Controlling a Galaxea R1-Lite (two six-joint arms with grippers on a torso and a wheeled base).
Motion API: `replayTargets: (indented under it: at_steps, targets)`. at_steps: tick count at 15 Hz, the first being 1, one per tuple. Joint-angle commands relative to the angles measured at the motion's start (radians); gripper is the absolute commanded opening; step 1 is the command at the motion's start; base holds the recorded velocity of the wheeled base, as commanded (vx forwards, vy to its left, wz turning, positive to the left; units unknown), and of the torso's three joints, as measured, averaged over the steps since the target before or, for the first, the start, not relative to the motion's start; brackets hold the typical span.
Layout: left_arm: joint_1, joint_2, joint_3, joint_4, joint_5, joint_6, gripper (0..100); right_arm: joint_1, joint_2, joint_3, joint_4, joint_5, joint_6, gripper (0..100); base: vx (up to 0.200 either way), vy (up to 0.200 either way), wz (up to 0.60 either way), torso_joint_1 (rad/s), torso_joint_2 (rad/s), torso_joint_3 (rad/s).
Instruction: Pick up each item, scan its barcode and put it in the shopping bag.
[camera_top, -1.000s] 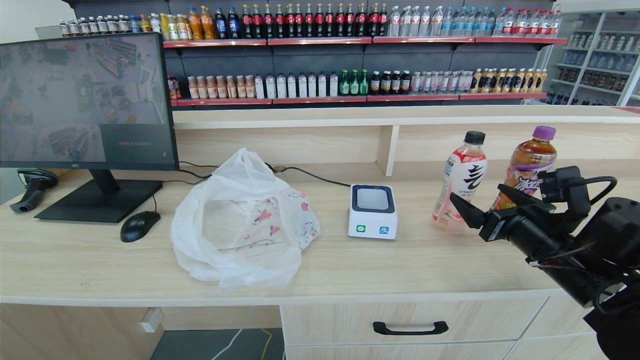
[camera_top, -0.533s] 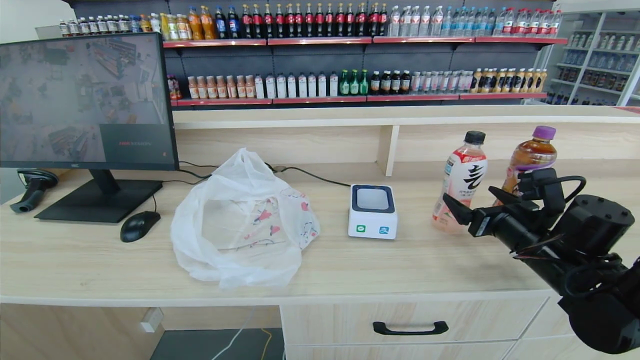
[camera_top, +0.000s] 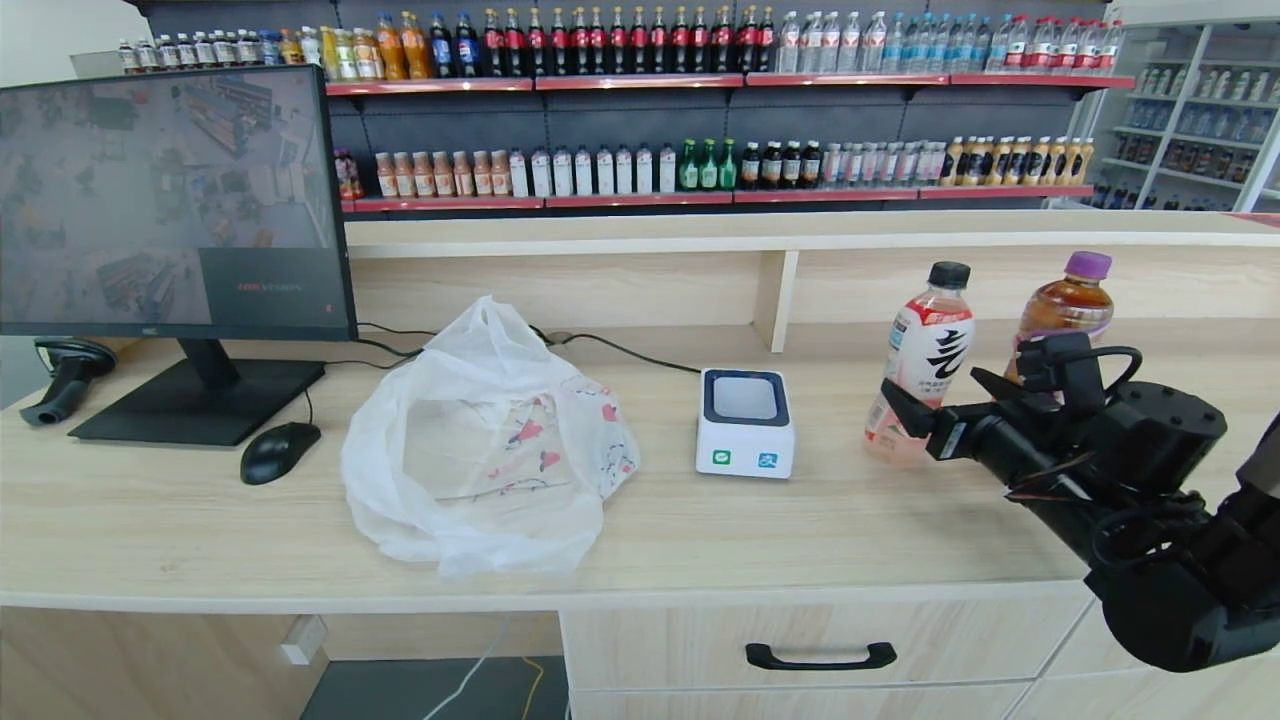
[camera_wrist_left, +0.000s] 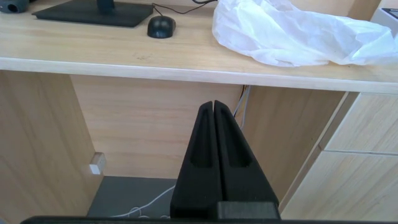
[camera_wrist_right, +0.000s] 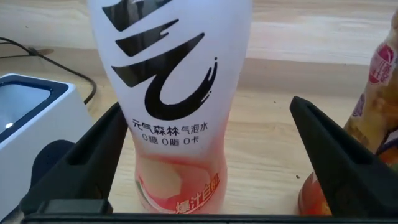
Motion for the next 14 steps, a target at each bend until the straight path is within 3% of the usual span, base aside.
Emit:
replayTargets:
  at_steps: [1,14]
  targets:
    - [0.000,0.000,0.000,0.000,0.000,0.000,0,0.002,0.032,-0.042,-0.001,0.001,0.001,100,0.000,0.000,0.00,0.000,0.00,0.000]
    - [0.000,0.000,0.000,0.000,0.000,0.000,0,0.028,0.101,-0.137,-0.001,0.001,0.000,100,0.000,0.000,0.00,0.000,0.00,0.000]
